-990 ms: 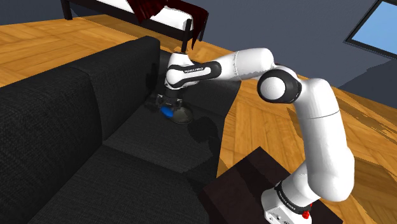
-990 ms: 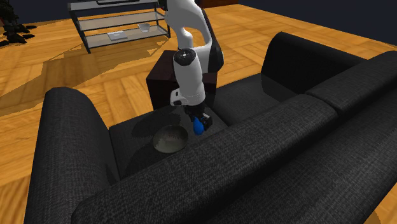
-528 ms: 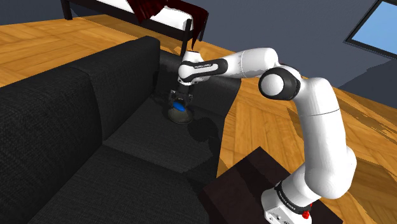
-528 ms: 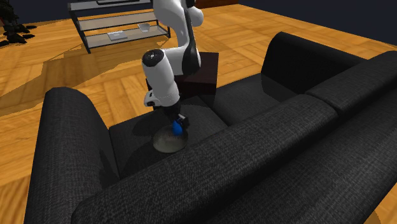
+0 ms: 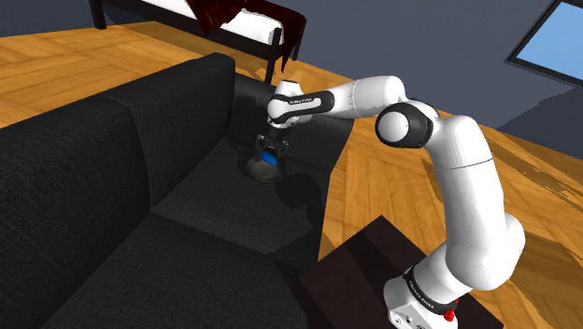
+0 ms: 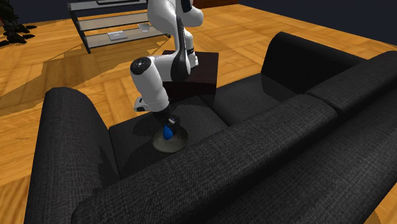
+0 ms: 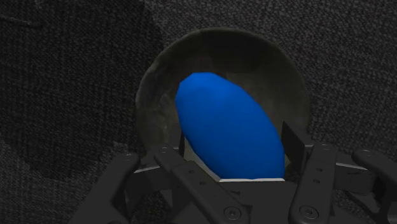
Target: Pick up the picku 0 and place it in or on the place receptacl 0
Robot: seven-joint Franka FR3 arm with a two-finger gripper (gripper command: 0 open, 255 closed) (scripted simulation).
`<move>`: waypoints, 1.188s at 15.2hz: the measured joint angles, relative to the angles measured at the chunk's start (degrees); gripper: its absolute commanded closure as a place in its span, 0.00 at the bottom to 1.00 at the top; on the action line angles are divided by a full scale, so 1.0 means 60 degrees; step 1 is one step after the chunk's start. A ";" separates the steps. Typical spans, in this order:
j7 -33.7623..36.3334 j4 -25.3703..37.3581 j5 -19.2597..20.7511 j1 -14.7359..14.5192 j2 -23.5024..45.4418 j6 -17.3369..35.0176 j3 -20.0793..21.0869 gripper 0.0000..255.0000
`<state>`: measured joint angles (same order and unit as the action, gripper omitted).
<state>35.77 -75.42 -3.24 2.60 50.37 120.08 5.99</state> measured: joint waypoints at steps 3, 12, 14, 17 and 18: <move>-0.0016 0.0037 0.0007 -0.0015 0.0247 0.0211 -0.0008 1.00; -0.0062 0.0240 0.0020 -0.0032 0.0792 0.0552 -0.0026 1.00; -0.0062 0.0245 0.0021 -0.0033 0.0797 0.0554 -0.0027 1.00; -0.0062 0.0248 0.0021 -0.0033 0.0799 0.0554 -0.0027 0.00; -0.0062 0.0248 0.0021 -0.0033 0.0799 0.0554 -0.0027 0.00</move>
<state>35.40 -73.93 -3.11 2.40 55.17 123.40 5.83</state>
